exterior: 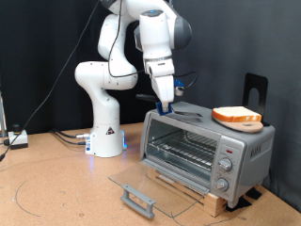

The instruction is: Make a piece of toast with the oven

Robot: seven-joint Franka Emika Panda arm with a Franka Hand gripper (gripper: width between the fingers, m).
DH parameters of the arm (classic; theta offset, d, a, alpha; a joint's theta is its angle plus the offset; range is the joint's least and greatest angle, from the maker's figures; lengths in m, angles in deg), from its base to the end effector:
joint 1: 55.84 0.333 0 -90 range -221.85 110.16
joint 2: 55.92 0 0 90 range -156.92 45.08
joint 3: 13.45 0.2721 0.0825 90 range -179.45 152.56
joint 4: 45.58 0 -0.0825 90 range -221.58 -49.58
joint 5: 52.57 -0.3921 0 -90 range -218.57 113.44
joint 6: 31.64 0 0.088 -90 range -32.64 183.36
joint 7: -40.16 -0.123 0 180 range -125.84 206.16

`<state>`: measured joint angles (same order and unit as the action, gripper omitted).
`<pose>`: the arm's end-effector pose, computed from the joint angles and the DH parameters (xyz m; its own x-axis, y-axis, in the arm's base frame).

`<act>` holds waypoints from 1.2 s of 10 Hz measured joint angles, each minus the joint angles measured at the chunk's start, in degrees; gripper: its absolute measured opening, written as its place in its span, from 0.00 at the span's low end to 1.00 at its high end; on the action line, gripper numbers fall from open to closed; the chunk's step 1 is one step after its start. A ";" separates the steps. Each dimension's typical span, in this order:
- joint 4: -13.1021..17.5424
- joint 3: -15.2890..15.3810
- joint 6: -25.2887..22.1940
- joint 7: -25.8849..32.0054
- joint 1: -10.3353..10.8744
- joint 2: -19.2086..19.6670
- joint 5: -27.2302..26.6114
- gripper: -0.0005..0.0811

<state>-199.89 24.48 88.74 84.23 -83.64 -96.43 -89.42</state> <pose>0.3879 0.0663 0.3482 0.8701 0.4733 0.1379 0.4862 -0.8699 -0.0823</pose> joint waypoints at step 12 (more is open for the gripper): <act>3.97 2.29 2.68 -0.81 0.20 1.57 -5.38 0.49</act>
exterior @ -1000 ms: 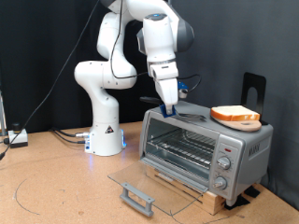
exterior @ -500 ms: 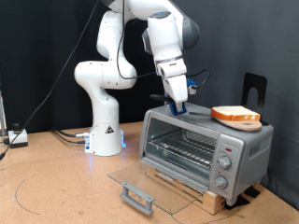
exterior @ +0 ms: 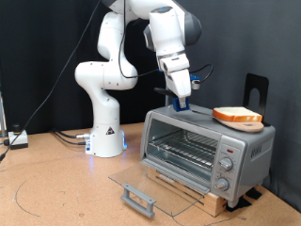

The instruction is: Make a piece of toast with the oven

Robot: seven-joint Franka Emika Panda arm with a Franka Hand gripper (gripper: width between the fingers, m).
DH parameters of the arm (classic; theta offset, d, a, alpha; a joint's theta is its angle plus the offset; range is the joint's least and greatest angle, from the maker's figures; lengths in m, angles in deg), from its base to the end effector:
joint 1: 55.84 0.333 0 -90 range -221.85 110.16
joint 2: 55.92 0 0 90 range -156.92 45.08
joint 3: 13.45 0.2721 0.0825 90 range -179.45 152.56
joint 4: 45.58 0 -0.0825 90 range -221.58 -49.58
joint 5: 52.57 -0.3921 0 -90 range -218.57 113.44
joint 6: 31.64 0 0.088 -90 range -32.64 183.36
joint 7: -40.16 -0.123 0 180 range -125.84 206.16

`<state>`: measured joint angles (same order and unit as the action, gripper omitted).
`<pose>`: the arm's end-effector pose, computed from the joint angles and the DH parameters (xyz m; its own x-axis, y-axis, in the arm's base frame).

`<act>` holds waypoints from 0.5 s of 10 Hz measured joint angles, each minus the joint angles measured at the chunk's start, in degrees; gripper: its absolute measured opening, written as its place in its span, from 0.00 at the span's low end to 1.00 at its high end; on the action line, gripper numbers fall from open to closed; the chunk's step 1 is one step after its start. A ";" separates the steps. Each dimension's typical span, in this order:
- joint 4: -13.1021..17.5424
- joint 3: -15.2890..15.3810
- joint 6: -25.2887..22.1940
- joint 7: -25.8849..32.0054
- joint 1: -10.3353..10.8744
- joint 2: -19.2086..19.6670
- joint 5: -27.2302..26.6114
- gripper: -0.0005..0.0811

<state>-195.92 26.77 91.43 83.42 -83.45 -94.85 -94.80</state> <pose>0.4073 0.0976 0.3690 0.8563 0.4573 0.2401 0.4907 -0.8654 -0.1015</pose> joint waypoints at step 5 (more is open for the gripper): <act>0.54 -0.85 -2.41 -0.63 0.12 -0.86 -0.66 0.49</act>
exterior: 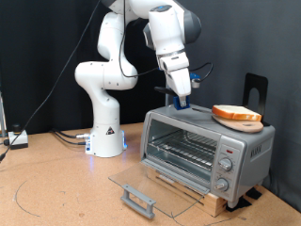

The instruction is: Make a piece of toast with the oven

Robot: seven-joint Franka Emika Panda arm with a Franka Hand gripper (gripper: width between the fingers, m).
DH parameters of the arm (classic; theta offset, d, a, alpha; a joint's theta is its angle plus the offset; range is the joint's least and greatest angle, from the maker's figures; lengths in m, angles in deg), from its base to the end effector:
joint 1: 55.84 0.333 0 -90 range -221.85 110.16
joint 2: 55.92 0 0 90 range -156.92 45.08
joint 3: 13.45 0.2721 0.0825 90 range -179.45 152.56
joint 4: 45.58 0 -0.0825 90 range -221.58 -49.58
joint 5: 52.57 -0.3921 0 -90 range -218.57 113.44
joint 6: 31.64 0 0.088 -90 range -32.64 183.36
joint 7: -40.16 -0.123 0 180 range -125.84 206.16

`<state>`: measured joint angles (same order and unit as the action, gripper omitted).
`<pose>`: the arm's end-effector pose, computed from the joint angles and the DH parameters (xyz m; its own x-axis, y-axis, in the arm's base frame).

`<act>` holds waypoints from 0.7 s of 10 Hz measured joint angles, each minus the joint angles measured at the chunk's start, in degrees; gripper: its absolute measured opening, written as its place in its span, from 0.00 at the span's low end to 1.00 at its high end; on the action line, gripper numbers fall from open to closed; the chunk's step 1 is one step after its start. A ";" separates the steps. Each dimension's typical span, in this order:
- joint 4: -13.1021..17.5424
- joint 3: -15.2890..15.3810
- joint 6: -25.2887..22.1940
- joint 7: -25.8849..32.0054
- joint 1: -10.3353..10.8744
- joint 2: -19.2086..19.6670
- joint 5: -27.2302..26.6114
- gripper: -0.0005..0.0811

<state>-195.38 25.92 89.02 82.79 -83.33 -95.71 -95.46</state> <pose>0.4051 0.0986 0.3766 0.8645 0.4424 0.2385 0.4798 -0.8678 -0.1293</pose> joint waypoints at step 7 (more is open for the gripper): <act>2.19 3.90 0.17 -4.92 -0.26 1.60 -0.32 0.49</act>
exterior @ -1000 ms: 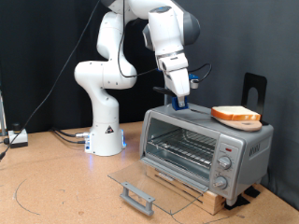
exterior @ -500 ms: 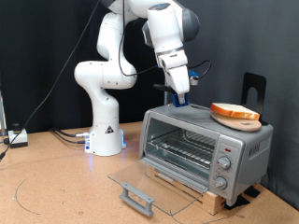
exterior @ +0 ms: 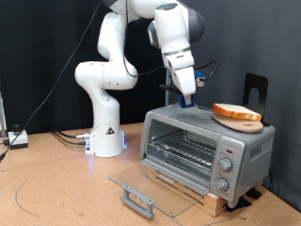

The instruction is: Make a piece of toast with the oven

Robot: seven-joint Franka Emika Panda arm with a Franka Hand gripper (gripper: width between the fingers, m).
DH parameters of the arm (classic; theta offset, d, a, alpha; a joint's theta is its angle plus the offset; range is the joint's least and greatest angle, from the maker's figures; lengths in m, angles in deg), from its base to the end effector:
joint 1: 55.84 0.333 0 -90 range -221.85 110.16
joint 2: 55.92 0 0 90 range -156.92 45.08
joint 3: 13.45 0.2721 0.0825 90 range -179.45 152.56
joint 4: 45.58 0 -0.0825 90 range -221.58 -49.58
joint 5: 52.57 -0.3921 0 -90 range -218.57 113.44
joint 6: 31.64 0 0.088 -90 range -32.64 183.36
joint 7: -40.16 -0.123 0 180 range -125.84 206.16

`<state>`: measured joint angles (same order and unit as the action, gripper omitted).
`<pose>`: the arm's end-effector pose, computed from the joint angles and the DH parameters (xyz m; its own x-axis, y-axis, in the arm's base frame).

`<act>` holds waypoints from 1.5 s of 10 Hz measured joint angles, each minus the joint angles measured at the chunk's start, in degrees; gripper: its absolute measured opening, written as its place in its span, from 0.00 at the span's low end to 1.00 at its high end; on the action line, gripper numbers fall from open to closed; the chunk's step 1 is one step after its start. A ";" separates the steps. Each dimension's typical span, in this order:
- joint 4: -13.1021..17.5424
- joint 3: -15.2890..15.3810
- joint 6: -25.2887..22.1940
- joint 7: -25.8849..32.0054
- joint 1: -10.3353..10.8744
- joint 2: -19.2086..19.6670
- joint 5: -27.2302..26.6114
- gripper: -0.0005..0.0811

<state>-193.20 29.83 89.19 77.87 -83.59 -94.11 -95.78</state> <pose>0.4089 0.1281 0.3729 0.8798 0.4246 0.2137 0.4574 -0.8785 -0.1375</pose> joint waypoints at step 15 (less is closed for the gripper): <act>-5.52 -5.24 1.86 4.38 3.93 -3.32 -13.97 0.49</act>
<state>-198.72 24.59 91.04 82.25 -79.66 -97.43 -109.75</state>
